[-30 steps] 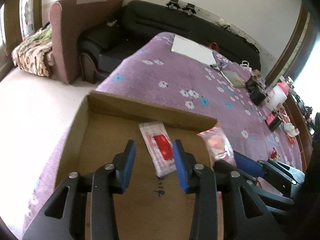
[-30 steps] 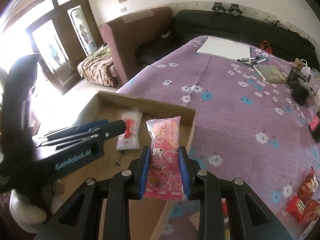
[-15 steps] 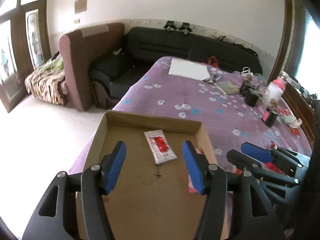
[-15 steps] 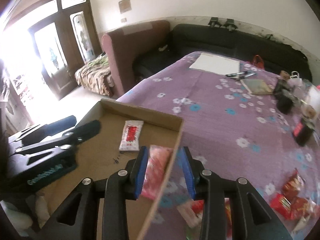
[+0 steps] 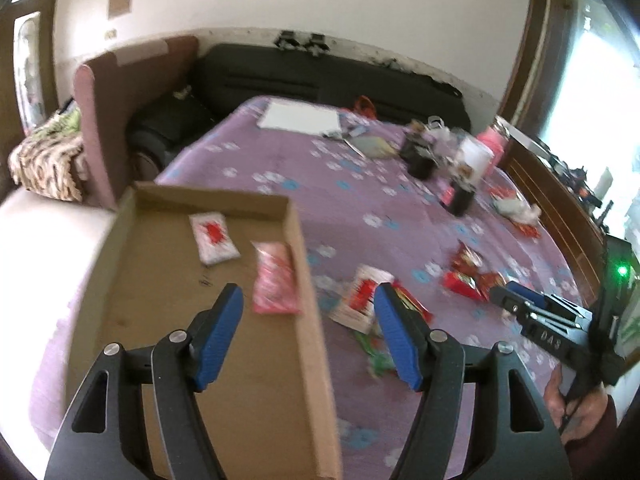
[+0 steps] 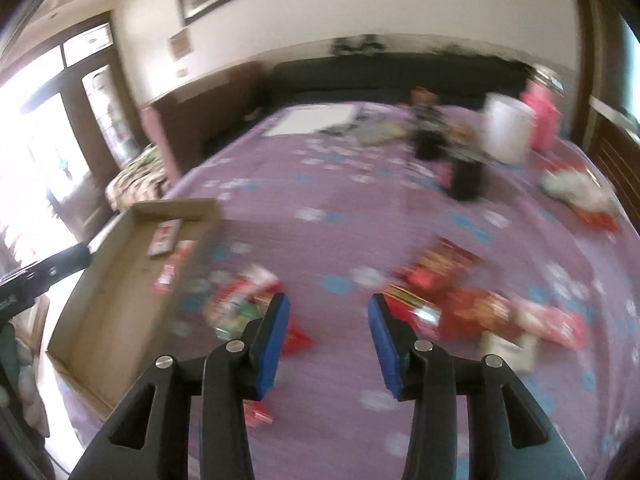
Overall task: Organize snacks
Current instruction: 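Grasp another white-and-red packet with the left gripper while the right grasps a red-black snack bar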
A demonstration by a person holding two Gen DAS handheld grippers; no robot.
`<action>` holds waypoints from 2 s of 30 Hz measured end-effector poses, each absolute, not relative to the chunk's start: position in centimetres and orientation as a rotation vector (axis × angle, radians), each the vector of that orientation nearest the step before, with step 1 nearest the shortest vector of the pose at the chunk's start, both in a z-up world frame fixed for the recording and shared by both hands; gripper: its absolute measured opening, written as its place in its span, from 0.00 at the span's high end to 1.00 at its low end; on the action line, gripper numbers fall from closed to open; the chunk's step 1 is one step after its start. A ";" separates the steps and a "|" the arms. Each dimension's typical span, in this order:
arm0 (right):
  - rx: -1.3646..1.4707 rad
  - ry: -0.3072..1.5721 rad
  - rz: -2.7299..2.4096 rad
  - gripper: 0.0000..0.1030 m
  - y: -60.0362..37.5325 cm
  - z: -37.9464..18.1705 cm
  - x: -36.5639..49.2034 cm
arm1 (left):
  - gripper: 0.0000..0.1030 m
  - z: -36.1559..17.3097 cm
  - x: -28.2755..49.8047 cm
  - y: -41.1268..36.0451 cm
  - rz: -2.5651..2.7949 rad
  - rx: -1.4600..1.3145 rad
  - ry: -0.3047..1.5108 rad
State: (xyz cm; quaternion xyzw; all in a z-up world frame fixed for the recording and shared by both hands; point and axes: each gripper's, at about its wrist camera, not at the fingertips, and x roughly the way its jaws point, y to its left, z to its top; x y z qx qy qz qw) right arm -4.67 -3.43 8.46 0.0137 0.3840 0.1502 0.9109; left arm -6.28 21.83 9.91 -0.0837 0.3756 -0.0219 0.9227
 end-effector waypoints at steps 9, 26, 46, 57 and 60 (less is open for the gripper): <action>0.083 0.884 0.320 0.56 -6.9 5.4 -4.3 | 0.35 7.5 -5.5 17.5 -0.140 -0.214 0.845; -0.037 0.934 0.379 1.00 0.3 3.7 -1.2 | 0.35 5.7 -0.5 16.2 -0.159 -0.149 0.931; 0.166 0.912 0.396 0.82 -6.0 2.3 -1.8 | 0.79 2.0 3.4 13.3 -0.228 -0.024 1.098; 0.025 0.906 0.429 0.65 -0.5 3.5 -0.2 | 0.78 6.2 1.4 16.7 -0.292 -0.194 0.971; -0.020 0.919 0.421 0.67 1.3 3.0 0.2 | 0.78 6.9 0.6 18.5 -0.275 -0.230 0.948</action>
